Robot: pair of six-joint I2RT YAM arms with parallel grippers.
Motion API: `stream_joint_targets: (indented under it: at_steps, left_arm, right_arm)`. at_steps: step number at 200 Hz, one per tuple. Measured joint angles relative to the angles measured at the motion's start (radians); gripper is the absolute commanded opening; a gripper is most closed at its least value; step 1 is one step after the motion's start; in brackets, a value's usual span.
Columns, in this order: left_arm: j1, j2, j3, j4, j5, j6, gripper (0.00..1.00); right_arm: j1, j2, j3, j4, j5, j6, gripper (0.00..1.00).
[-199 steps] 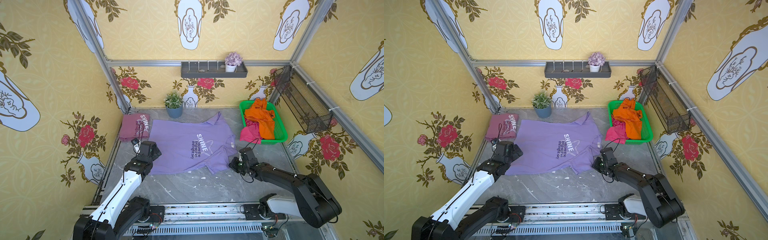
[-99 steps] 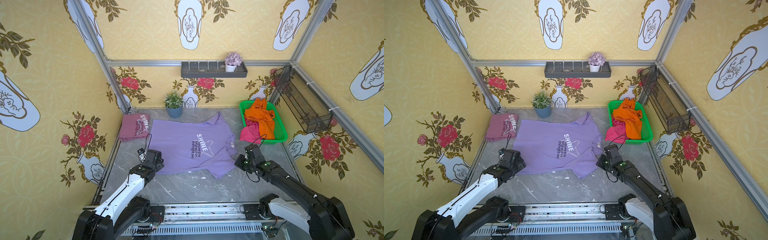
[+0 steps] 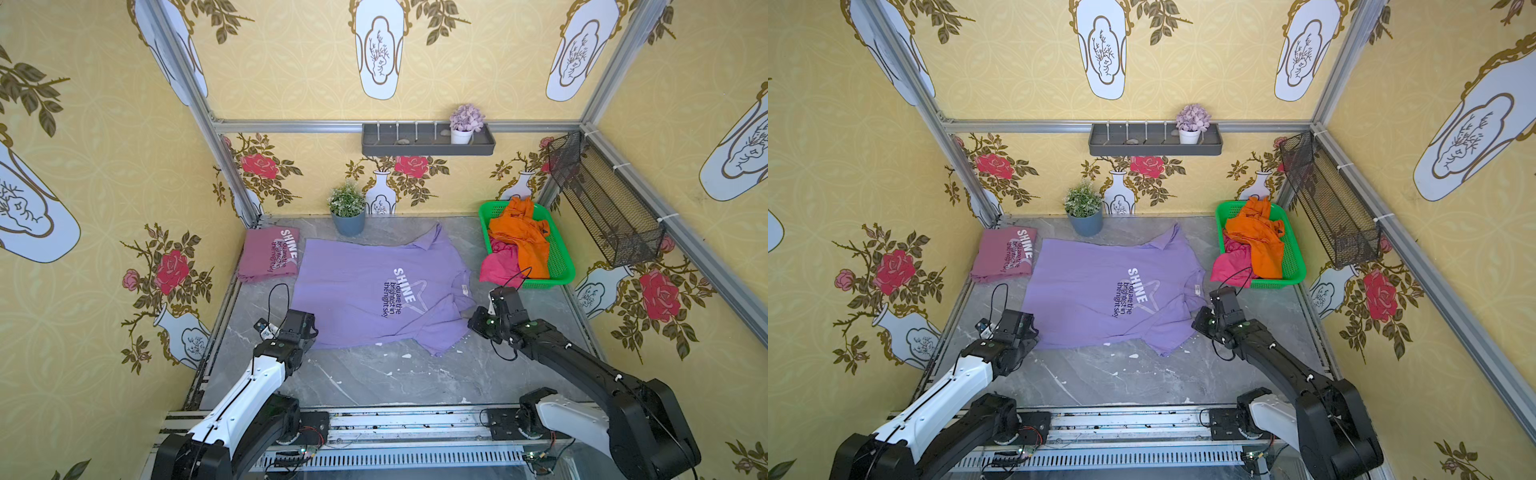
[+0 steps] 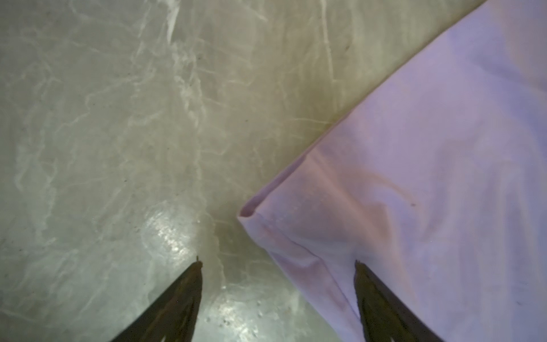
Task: Fold and stack t-shirts
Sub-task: Fold the T-shirt.
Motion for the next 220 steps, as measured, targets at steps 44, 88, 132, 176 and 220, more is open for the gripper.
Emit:
stream_joint_targets:
  at_steps: [44, 88, 132, 176, 220]
  left_arm:
    - [0.081, 0.047, -0.050, 0.144, 0.040, 0.037, 0.78]
    - [0.230, 0.086, -0.133, 0.437, 0.119, 0.110, 0.00]
    - [0.257, 0.037, -0.137, 0.426, 0.255, 0.127, 0.00]
    - [0.281, -0.093, -0.013, 0.255, 0.309, 0.148, 0.00]
    - [0.311, -0.117, -0.003, 0.186, 0.312, 0.150, 0.00]
  right_arm:
    - [-0.016, -0.038, -0.003, 0.003, -0.035, 0.000, 0.00]
    - [-0.027, -0.057, -0.021, 0.001, -0.047, 0.002, 0.00]
    - [-0.028, -0.119, -0.002, -0.043, -0.052, 0.004, 0.00]
    - [-0.014, -0.225, 0.067, -0.167, -0.060, 0.004, 0.00]
    - [-0.007, -0.352, 0.121, -0.352, -0.010, 0.002, 0.00]
